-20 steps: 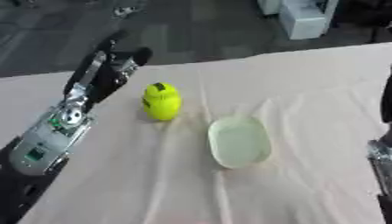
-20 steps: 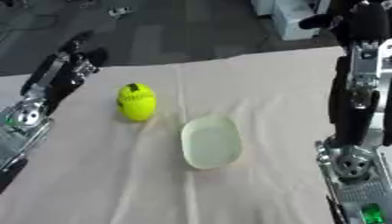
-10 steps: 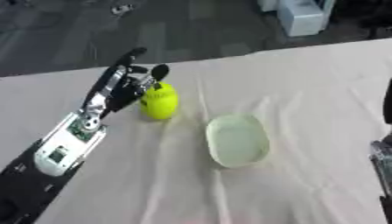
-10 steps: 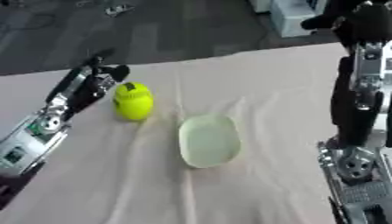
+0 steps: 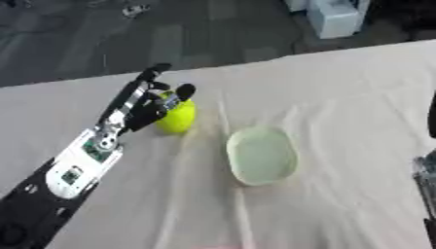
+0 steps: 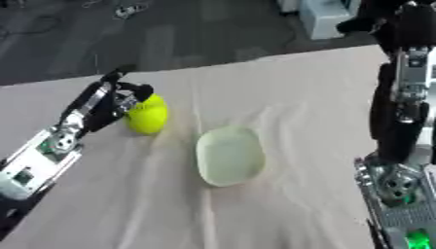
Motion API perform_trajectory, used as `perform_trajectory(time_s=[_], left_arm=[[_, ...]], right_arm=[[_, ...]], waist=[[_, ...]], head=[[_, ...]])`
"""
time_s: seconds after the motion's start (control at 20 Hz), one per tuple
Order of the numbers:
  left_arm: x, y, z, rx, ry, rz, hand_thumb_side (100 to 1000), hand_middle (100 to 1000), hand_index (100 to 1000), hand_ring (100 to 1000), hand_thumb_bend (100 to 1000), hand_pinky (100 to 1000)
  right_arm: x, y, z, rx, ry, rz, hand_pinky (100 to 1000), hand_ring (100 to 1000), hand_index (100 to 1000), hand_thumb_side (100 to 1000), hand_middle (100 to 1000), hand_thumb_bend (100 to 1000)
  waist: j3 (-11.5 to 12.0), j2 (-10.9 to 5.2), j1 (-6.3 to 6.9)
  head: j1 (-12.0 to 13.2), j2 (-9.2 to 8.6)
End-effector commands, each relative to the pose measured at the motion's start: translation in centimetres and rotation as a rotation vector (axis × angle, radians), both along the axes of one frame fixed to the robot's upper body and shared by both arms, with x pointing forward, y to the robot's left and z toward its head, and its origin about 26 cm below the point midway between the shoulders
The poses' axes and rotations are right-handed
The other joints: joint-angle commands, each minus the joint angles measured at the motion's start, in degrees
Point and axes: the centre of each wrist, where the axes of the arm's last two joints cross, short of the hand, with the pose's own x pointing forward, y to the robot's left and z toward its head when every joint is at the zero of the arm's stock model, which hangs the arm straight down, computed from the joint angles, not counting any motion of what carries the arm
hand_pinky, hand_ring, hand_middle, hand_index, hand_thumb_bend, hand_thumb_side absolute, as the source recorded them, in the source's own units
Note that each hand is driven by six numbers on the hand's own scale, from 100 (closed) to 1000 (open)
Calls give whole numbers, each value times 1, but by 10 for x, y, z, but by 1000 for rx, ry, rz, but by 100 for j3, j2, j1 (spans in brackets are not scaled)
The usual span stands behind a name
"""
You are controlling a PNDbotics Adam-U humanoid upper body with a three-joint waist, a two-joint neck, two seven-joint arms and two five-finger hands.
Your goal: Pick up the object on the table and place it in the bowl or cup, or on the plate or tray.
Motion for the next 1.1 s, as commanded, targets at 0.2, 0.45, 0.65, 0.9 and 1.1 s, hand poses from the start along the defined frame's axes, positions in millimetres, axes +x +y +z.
perform_trajectory(time_s=[0.2, 0.45, 0.65, 0.9, 1.1], left_arm=[[3, 8, 14, 180, -18, 16, 928, 1000, 1000, 876, 723, 784], [8, 14, 27, 324, -6, 31, 927, 1000, 1000, 875, 726, 771], [9, 17, 48, 292, -56, 45, 908, 1000, 997, 866, 735, 756], [13, 20, 61, 274, -80, 73, 905, 1000, 997, 866, 731, 757], [16, 20, 63, 272, -79, 81, 905, 1000, 997, 865, 730, 756]], right_arm=[[-3, 0, 6, 3, -23, 8, 574, 835, 938, 1000, 899, 100], [-3, 0, 5, 1, -21, 7, 574, 835, 938, 1000, 899, 100], [-3, 0, 5, 0, -18, 7, 574, 836, 938, 1000, 899, 100], [-3, 1, 4, -4, -15, 12, 574, 836, 938, 1000, 899, 100], [-3, 1, 4, -7, -15, 16, 574, 836, 937, 1000, 898, 100]], waist=[[-11, -88, -11], [-30, -95, -14], [-40, -103, -14], [-47, -112, -2], [-55, -107, 3]], head=[[44, -25], [49, -31], [55, -30], [61, -45], [60, -57]])
